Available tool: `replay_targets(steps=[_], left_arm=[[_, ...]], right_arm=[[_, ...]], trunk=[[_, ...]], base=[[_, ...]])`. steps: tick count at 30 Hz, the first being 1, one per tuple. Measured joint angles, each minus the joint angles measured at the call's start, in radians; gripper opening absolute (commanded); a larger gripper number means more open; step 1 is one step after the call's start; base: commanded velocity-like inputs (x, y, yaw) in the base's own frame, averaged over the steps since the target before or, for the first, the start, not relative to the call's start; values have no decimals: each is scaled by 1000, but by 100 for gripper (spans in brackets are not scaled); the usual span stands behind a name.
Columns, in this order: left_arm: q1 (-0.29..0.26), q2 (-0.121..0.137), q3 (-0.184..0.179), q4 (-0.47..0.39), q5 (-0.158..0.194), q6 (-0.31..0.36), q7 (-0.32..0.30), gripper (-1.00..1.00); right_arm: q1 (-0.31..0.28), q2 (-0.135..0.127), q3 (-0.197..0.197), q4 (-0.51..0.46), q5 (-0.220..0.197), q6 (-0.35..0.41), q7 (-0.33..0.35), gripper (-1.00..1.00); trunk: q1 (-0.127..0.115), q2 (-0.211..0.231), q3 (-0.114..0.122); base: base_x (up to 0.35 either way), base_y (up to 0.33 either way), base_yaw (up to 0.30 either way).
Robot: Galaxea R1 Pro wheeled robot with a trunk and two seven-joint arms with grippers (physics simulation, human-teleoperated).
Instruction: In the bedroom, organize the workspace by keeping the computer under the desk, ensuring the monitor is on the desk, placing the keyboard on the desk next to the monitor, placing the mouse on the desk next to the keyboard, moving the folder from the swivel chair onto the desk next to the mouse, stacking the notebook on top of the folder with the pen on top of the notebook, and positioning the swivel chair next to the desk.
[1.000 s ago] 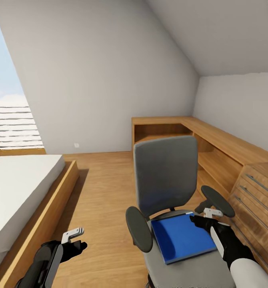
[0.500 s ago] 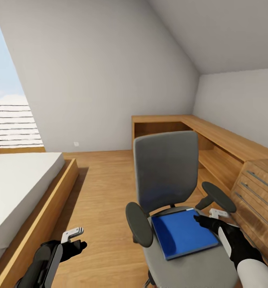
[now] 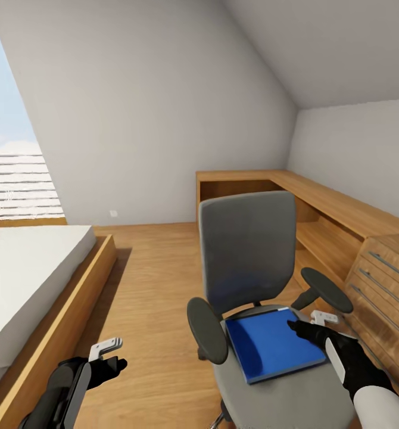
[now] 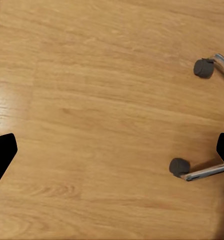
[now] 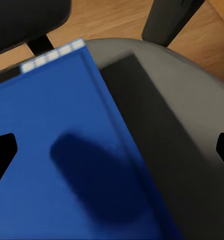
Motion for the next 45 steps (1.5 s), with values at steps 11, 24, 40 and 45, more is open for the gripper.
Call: replay_targets(steps=[11, 24, 40, 45], left_arm=[[0, 0, 0, 0, 0, 0, 0, 100], [0, 2, 1, 0, 0, 0, 0, 100], [0, 3, 91, 0, -3, -2, 1, 100], [0, 3, 92, 0, -2, -3, 1, 100]], right_arm=[[0, 0, 0, -22, -10, 1, 3, 100], [0, -13, 0, -29, -15, 3, 5, 100], [0, -13, 0, -41, -5, 16, 2, 100], [0, -12, 0, -42, -3, 15, 1, 100]], trunk=[[42, -77, -34], [50, -91, -41], [50, -91, -41], [50, -91, -41]], base=[[0, 0, 0], [0, 0, 0], [-73, 0, 0], [-7, 0, 0]])
